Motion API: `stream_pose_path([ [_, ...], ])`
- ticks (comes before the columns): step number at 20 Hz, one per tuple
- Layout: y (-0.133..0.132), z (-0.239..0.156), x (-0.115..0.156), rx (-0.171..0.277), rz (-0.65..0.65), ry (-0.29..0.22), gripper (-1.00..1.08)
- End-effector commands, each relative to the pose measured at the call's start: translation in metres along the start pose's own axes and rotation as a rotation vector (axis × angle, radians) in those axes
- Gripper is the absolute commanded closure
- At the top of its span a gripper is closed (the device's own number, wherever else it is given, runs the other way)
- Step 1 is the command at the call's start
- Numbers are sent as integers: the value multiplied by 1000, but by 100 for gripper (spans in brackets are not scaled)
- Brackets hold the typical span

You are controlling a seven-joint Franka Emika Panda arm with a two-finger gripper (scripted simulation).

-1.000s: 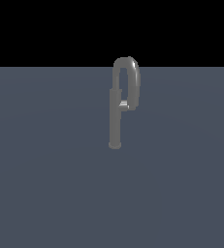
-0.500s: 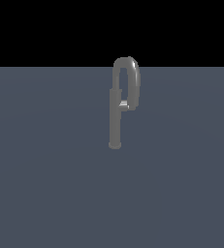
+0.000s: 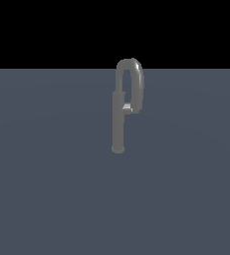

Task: Turn on the faucet by rotating a designated handle.

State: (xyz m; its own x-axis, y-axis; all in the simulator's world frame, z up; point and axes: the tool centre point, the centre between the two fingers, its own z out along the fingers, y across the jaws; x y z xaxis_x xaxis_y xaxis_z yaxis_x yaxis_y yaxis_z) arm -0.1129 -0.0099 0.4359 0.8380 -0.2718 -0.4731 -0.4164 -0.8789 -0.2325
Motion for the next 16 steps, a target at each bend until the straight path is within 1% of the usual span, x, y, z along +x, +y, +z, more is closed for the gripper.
stream_pose_path([
  [1, -1, 0, 15, 37, 34, -43, 108],
  [16, 1, 14, 105, 274, 251, -314, 108],
])
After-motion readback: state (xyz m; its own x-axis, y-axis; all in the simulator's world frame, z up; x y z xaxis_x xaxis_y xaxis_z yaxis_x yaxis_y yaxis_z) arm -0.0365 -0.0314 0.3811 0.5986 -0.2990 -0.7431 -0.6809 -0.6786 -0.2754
